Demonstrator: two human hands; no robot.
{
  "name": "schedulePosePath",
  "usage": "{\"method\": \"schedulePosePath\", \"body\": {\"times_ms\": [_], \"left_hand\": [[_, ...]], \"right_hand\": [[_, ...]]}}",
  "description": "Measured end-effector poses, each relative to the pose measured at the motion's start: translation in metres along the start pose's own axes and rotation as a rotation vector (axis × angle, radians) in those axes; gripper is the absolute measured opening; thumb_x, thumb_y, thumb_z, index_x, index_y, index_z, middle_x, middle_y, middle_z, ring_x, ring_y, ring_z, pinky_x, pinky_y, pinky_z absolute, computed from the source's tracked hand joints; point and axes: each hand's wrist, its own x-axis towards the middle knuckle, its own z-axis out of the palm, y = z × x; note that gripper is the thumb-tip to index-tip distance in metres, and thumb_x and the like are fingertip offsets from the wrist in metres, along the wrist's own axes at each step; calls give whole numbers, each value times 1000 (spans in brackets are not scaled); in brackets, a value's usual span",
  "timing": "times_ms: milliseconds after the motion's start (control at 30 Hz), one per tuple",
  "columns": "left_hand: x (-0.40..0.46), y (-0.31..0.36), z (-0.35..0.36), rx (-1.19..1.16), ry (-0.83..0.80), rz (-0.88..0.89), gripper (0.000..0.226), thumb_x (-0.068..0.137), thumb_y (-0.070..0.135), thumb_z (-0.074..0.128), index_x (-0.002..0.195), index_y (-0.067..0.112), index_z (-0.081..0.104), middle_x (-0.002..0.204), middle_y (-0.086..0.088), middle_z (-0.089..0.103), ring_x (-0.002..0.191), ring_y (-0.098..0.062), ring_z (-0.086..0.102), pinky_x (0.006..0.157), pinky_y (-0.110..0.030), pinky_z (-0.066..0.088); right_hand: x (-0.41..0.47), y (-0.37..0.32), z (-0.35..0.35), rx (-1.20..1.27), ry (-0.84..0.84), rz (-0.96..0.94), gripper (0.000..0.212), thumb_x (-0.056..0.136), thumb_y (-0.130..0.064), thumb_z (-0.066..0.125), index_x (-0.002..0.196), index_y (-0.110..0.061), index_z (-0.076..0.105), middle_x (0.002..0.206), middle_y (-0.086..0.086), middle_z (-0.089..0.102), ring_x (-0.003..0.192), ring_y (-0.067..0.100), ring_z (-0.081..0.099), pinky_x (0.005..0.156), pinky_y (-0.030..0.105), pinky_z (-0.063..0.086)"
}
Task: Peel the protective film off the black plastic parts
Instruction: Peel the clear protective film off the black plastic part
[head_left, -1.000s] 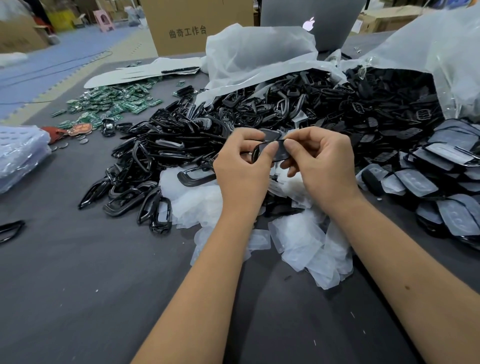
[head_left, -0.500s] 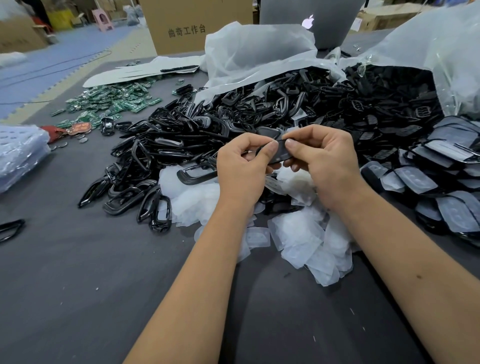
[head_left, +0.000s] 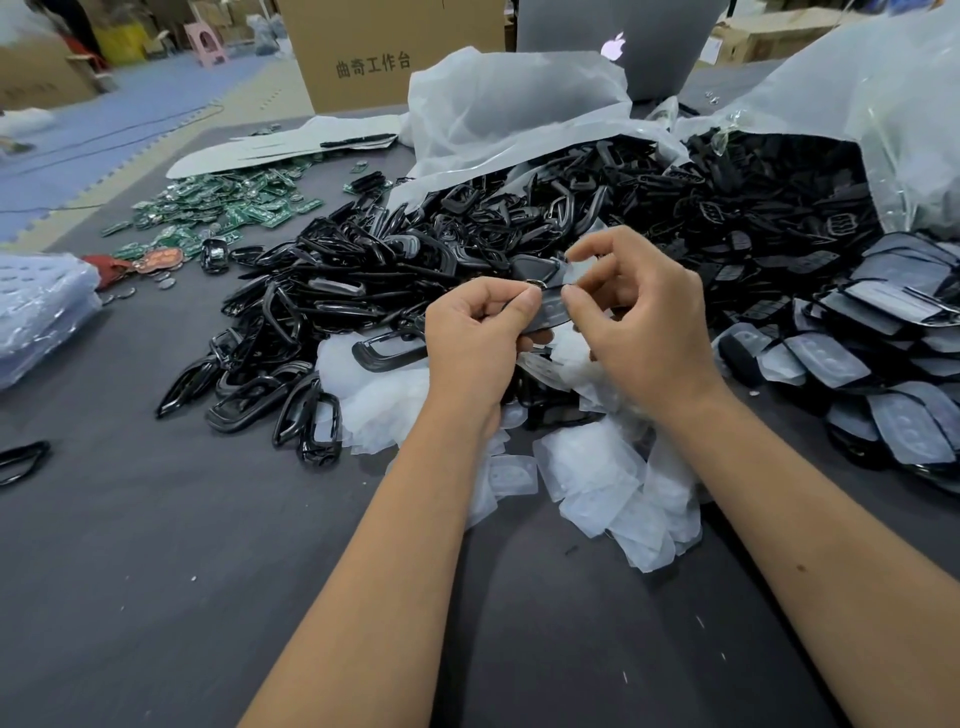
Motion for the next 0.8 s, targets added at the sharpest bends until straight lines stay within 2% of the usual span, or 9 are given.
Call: {"method": "schedulePosePath", "body": {"times_ms": [67, 167, 267, 333, 400, 500, 633, 733, 800], "left_hand": [[-1, 1, 0, -28, -15, -14, 11, 94, -4, 68, 84, 1, 73, 70, -8, 69, 61, -13, 66, 56, -19, 53], [-1, 6, -2, -94, -11, -92, 11, 95, -3, 65, 86, -1, 72, 69, -7, 69, 56, -13, 63, 54, -18, 48], [5, 15, -6, -264, 26, -206, 15, 95, -5, 60, 84, -1, 69, 67, -5, 67, 48, -10, 56, 47, -14, 42], [8, 21, -9, -338, 21, -256, 17, 96, -4, 59, 83, -1, 69, 67, -6, 67, 46, -9, 55, 45, -12, 42], [7, 24, -11, -364, 10, -294, 18, 97, -3, 59, 82, -1, 68, 66, -6, 68, 45, -9, 56, 45, -11, 43], [6, 25, -9, -389, -6, -352, 22, 101, 7, 61, 81, -1, 67, 67, -7, 65, 47, -8, 56, 44, -10, 45], [7, 27, -10, -502, -33, -420, 47, 103, 38, 60, 100, -8, 67, 78, -14, 66, 63, -17, 65, 52, -17, 57], [4, 24, -8, -493, -74, -368, 22, 102, 17, 62, 98, -4, 67, 81, -15, 65, 66, -20, 71, 57, -17, 57], [2, 21, -6, -437, -87, -323, 10, 100, 7, 64, 98, -2, 68, 82, -12, 65, 67, -17, 71, 59, -16, 56]], "right_hand": [[0, 0, 0, -78, -27, -119, 16, 91, -3, 72, 103, -12, 76, 96, 2, 67, 78, 11, 65, 64, 11, 47], [1, 2, 0, -101, -99, -211, 15, 95, -1, 70, 103, -8, 81, 100, 7, 66, 89, 14, 64, 68, 5, 40], [1, 3, -2, -64, -179, -230, 15, 98, -13, 71, 109, -11, 81, 107, 6, 67, 96, 17, 63, 75, 9, 40], [1, 4, -3, -41, -221, -211, 20, 96, -24, 76, 113, -15, 81, 113, 5, 65, 101, 19, 63, 77, 20, 47], [2, 3, -5, -10, -233, -196, 22, 93, -25, 80, 113, -18, 81, 115, 5, 65, 103, 20, 63, 70, 25, 53], [3, 3, -5, 3, -228, -195, 15, 92, -18, 80, 107, -17, 82, 109, 5, 65, 100, 20, 63, 59, 26, 53], [3, 2, 1, 257, -142, 99, 4, 91, -10, 79, 94, -11, 80, 105, 10, 67, 93, 13, 64, 69, 29, 54], [6, 0, 0, 462, -82, 309, 8, 93, -10, 76, 87, -13, 80, 98, 5, 66, 83, 10, 61, 68, 25, 51], [7, 0, -2, 580, -122, 445, 8, 94, -14, 75, 88, -13, 80, 98, 8, 68, 86, 16, 58, 67, 26, 48]]}}
